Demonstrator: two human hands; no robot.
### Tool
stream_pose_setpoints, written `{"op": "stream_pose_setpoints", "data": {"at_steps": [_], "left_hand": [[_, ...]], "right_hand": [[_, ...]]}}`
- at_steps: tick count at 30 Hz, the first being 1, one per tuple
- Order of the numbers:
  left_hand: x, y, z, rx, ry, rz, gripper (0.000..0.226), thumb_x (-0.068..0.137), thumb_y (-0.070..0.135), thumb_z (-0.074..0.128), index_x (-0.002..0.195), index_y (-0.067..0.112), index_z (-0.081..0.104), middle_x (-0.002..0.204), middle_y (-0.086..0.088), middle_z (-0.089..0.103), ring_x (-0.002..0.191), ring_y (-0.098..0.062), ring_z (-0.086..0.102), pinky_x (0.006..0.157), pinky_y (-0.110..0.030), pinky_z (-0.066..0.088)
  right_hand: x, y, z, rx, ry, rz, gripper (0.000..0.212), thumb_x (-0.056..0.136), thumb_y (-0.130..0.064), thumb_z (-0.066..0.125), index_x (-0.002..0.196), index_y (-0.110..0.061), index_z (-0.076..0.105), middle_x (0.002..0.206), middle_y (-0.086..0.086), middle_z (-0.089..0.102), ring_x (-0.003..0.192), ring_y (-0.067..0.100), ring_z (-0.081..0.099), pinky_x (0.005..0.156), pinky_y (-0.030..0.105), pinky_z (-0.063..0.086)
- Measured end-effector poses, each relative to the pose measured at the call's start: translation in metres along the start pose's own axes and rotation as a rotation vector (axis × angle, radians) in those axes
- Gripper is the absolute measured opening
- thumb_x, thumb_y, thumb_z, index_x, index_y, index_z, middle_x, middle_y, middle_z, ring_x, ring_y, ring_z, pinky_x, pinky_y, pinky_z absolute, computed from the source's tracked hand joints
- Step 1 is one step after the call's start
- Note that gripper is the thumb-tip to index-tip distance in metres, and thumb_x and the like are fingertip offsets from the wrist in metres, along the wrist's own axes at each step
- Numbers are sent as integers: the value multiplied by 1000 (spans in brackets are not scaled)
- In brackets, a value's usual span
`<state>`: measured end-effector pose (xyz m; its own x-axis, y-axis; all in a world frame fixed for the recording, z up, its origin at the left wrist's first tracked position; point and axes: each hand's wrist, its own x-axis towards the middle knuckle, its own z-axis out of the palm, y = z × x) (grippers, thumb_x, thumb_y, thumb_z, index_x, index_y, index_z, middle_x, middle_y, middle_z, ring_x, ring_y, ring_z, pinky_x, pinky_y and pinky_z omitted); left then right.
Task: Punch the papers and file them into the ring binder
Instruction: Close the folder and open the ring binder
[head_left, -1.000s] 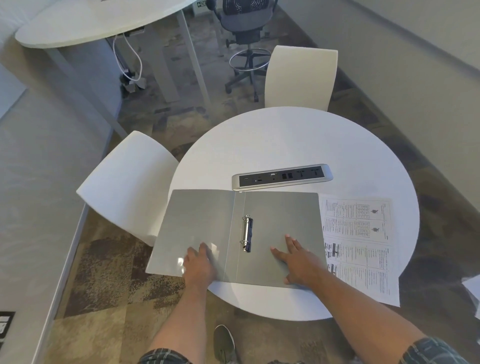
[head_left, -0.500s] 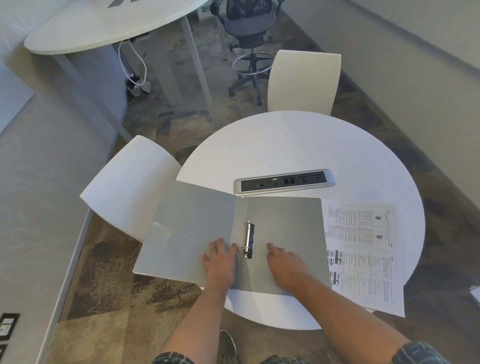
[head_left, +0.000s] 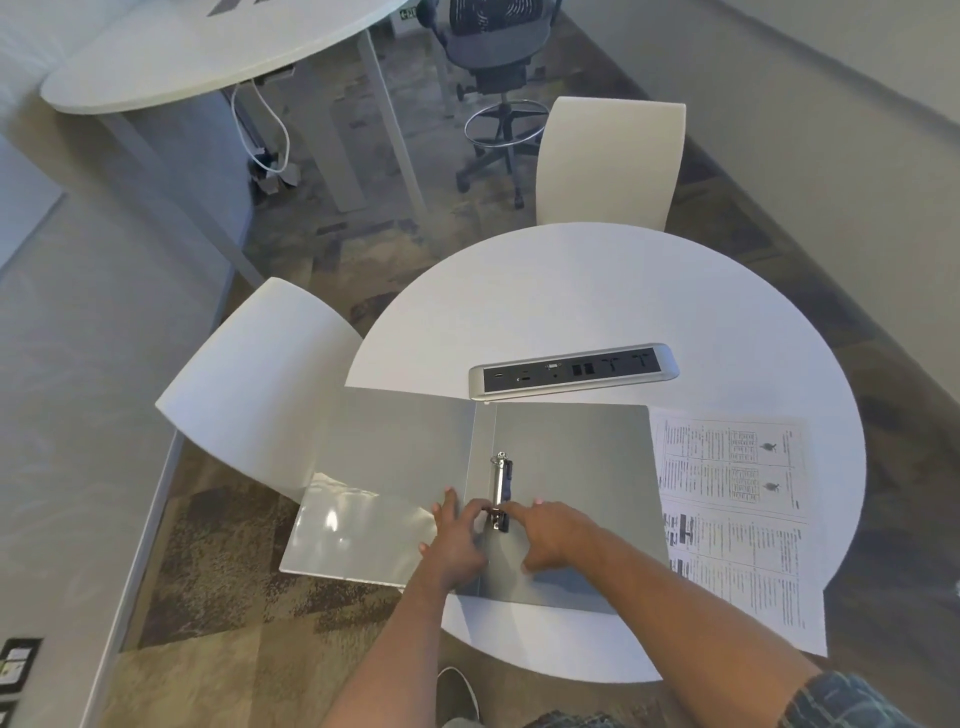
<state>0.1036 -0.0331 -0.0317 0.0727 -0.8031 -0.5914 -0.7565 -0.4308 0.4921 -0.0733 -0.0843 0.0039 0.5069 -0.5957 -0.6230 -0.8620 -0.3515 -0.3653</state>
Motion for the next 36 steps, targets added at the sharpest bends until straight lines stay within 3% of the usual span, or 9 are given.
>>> {"op": "stream_pose_setpoints", "data": {"at_steps": [3, 6, 12, 18, 21, 26, 31, 33, 36], "left_hand": [[5, -2, -3, -69, -24, 24, 74, 76, 0, 51, 103, 68, 45, 168, 8, -10, 154, -35, -18, 111, -76, 12], [9, -2, -2, -83, -66, 24, 76, 71, 7, 60, 93, 77, 42, 167, 16, -14, 153, -35, -23, 114, -74, 9], [14, -5, 0, -160, -94, 16, 56, 68, 20, 67, 95, 66, 49, 166, 23, -16, 150, -30, -31, 115, -73, 4], [18, -6, -2, -192, -78, 32, 47, 75, 19, 71, 98, 56, 52, 167, 20, -12, 150, -34, -29, 116, -71, -1], [17, -5, -5, -245, -74, 31, 43, 76, 17, 73, 96, 51, 54, 168, 17, -10, 151, -36, -28, 118, -67, -1], [17, -2, -7, -352, -59, 11, 34, 84, 5, 73, 107, 23, 56, 170, 9, -8, 150, -36, -28, 122, -50, 3], [17, 2, -10, -358, -62, 1, 32, 84, 5, 73, 104, 21, 54, 170, 6, -8, 150, -36, -28, 122, -48, 4], [15, 5, -10, -327, -58, -1, 33, 82, 10, 74, 98, 28, 52, 170, 6, -8, 150, -37, -28, 121, -49, 4], [11, 5, -6, -168, -72, 5, 44, 74, 31, 81, 97, 41, 45, 170, 10, -10, 151, -34, -28, 120, -63, 5]], "right_hand": [[3, -1, -5, 51, -11, 5, 85, 86, -23, 74, 158, -32, 28, 130, 16, 61, 118, 32, 59, 96, 37, 49], [5, -6, -10, 48, -14, 17, 76, 90, -14, 64, 157, -32, 31, 127, 15, 65, 115, 31, 62, 90, 35, 50], [12, -20, -17, 30, 2, 46, 49, 94, -11, 53, 142, -18, 47, 124, 16, 65, 114, 34, 62, 86, 39, 50], [18, -22, -17, 56, 16, 49, 34, 96, -20, 54, 130, -20, 52, 120, 15, 67, 107, 34, 64, 90, 44, 54], [17, -18, -20, 66, 21, 46, 35, 97, -18, 52, 133, -17, 52, 123, 17, 66, 112, 36, 62, 91, 42, 51], [12, -14, -22, 103, 23, 43, 41, 99, -10, 50, 139, -14, 48, 129, 18, 64, 118, 36, 60, 93, 39, 48], [10, -8, -16, 160, 14, 67, 52, 96, -5, 54, 143, -23, 44, 130, 17, 63, 116, 32, 61, 92, 36, 49], [10, -6, -14, 166, 3, 66, 55, 95, -5, 54, 144, -26, 44, 129, 16, 63, 115, 32, 61, 86, 35, 48], [10, -1, -14, 173, -15, 57, 63, 93, -4, 54, 148, -33, 42, 128, 15, 64, 113, 31, 61, 80, 31, 44]]}}
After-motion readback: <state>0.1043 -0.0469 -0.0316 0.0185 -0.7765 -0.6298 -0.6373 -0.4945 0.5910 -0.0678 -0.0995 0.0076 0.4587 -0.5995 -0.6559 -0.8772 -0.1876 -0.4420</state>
